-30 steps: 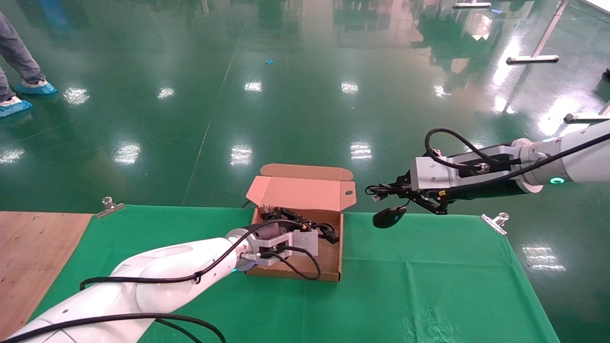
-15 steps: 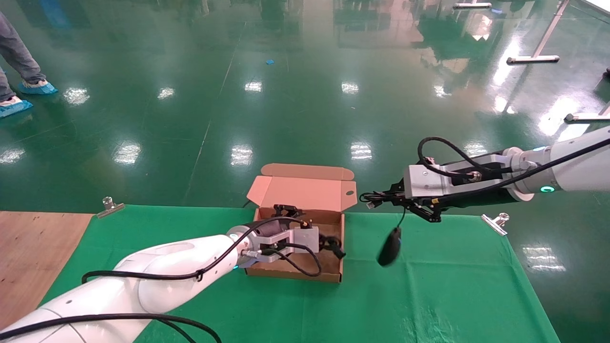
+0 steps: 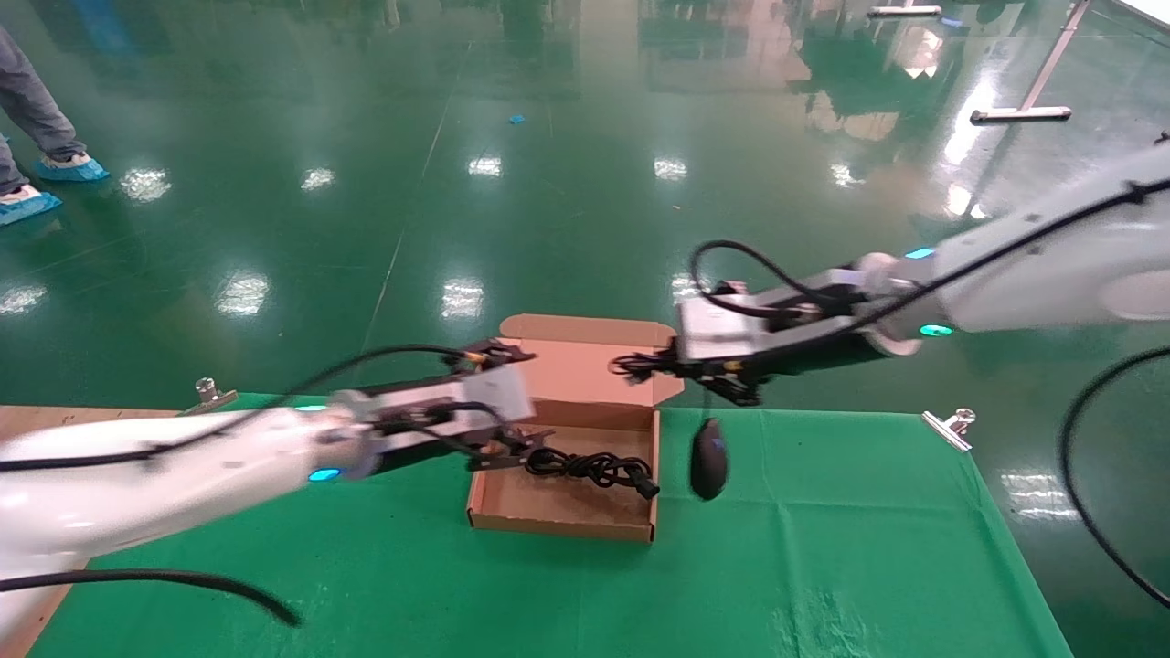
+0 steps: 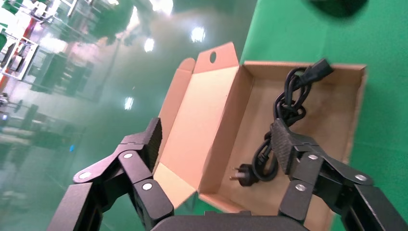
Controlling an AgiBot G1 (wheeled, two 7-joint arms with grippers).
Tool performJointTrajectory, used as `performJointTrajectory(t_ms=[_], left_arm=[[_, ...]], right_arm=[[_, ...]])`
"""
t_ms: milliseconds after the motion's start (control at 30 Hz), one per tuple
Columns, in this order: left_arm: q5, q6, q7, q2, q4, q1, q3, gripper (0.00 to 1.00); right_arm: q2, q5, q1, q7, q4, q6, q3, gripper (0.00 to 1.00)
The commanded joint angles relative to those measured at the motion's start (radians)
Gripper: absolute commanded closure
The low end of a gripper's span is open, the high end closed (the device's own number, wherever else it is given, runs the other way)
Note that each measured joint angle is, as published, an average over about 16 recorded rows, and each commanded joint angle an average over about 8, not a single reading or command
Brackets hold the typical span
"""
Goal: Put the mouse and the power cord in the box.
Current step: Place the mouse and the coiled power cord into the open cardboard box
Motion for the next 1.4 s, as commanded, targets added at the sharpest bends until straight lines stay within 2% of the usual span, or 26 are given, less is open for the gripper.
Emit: performJointTrajectory(t_ms=[33, 300, 567, 900, 1233, 1267, 1400], left_arm=[[-0.076, 0.048, 0.03, -0.068, -0.048, 0.01, -0.045, 0.0], [-0.322, 0.228, 0.202, -0.228, -0.022, 0.067, -0.211, 0.0], [-0.467, 0.39, 0.324, -0.31, 0.121, 0.109, -0.304, 0.0], [-0.505, 0.503, 0.44, -0.31, 0.306, 0.116, -0.33, 0.0], [-0.461, 0.546, 0.508, -0.252, 0.438, 0.074, -0.305, 0.0], [-0.461, 0.55, 0.512, -0.249, 0.446, 0.071, -0.305, 0.0], [-0.461, 0.565, 0.522, -0.242, 0.473, 0.062, -0.305, 0.0]], right_arm=[[-0.029, -0.01, 0.004, 0.021, 0.008, 0.01, -0.007, 1.0], [-0.139, -0.016, -0.034, 0.081, 0.036, 0.087, -0.071, 1.0], [-0.154, 0.054, -0.084, 0.169, 0.158, 0.245, -0.26, 1.0], [-0.153, 0.173, -0.12, 0.236, 0.212, 0.427, -0.469, 1.0], [-0.149, 0.205, -0.178, 0.235, 0.161, 0.622, -0.601, 1.0], [-0.149, 0.206, -0.183, 0.234, 0.156, 0.634, -0.609, 0.94], [-0.149, 0.215, -0.198, 0.228, 0.146, 0.669, -0.635, 0.46]])
